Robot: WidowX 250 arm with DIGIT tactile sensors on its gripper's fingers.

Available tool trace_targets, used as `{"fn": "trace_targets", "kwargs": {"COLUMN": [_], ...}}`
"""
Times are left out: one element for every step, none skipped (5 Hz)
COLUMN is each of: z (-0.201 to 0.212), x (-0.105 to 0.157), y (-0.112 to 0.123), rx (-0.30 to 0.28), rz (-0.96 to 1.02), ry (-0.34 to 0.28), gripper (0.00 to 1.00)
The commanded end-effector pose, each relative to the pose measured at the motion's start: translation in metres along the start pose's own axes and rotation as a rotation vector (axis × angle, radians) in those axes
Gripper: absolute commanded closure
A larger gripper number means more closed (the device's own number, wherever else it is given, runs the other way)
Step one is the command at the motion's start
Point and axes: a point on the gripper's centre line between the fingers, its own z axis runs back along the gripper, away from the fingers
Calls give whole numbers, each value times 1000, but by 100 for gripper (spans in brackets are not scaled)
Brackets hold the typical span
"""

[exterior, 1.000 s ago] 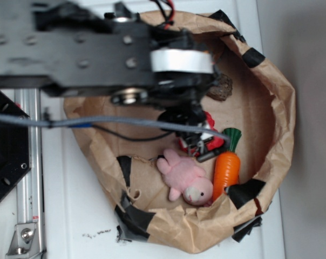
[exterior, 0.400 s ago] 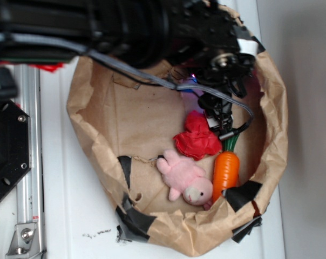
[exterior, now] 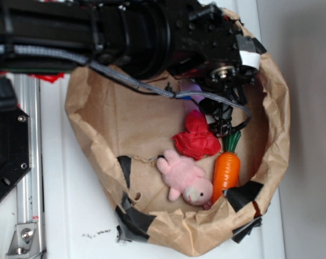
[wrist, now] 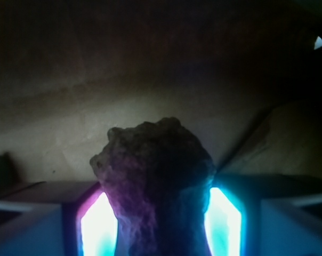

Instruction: Grab the rock.

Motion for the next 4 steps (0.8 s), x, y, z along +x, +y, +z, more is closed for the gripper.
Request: {"fn": "trace_targets", "kwargs": {"z": [67,114,127,142], "x": [9,-6,-14,-25], "y": [1,-3,-5,-8], "rx": [-33,-97,-112,-43], "rz": [-4,14,16,-11], "ry": [-137,-147,-129,-66], "gripper": [100,100,100,100]}}
